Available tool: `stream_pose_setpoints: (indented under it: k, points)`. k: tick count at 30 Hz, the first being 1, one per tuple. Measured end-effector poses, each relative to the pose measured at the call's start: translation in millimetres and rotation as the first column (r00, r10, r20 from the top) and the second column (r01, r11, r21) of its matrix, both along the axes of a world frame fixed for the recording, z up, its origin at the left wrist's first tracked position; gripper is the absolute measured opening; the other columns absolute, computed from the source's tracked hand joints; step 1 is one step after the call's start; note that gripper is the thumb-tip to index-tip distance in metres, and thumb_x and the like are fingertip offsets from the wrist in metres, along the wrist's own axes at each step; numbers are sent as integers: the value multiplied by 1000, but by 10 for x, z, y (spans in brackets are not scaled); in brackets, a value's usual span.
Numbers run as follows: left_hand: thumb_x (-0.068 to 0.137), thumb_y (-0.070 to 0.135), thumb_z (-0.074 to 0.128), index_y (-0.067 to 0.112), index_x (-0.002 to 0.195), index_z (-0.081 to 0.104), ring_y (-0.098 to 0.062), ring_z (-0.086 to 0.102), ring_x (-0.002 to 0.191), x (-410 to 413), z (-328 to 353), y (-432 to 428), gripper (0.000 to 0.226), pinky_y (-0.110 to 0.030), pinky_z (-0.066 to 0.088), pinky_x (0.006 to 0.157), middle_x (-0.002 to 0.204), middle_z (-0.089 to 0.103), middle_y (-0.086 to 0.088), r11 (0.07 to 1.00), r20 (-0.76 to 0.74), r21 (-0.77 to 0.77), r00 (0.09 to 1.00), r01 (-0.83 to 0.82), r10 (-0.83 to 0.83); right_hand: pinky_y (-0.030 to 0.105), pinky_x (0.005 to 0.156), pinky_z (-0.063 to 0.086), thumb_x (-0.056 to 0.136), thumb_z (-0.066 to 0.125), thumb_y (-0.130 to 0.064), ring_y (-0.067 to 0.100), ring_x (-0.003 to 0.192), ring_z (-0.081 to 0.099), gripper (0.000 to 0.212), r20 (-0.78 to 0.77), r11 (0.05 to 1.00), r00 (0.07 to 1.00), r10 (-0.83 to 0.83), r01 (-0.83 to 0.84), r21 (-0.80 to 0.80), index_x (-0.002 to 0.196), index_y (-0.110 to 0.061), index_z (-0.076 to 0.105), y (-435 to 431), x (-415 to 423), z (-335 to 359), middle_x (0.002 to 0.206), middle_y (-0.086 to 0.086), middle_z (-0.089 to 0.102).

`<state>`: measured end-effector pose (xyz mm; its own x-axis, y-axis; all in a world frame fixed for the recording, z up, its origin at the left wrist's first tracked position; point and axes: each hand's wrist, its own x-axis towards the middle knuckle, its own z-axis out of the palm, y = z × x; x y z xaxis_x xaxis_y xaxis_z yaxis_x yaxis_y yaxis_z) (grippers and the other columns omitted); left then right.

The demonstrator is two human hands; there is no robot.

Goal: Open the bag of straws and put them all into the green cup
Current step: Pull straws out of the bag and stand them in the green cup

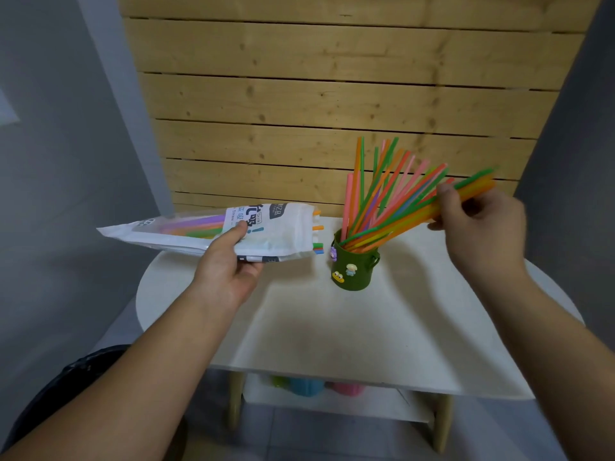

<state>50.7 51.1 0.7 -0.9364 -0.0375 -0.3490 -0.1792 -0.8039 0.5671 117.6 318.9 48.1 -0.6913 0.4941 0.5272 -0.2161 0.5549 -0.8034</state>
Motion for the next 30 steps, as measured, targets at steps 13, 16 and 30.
stream_pose_setpoints:
  k: [13, 16, 30]
  points:
    - [92, 2, 66, 5, 106, 66, -22, 76, 91, 39, 0, -10, 14, -43, 57, 96, 103, 78, -11, 1000, -23, -4, 1000, 17, -17, 47, 67, 60, 91, 65, -38, 24, 62, 70, 24, 194, 997, 978, 73, -72, -15, 79, -18, 70, -195, -359, -290, 71, 2, 70]
    - [93, 3, 66, 6, 109, 66, -22, 76, 94, 45, 10, -1, 17, -42, 57, 95, 104, 78, -10, 1000, -39, -4, 999, 21, -21, 41, 62, 62, 88, 70, -38, 19, 61, 71, 26, 217, 993, 970, 110, -96, -74, 91, -12, 72, -157, -356, -341, 79, 4, 73]
    - [94, 5, 63, 9, 111, 69, -23, 76, 96, 146, 128, 42, 18, -43, 62, 83, 110, 77, -10, 994, -200, -53, 975, 90, -99, 42, 64, 61, 96, 51, -52, 28, 63, 67, 53, 512, 749, 609, 606, -221, -624, 100, 0, 62, -439, 82, -407, 79, 17, 67]
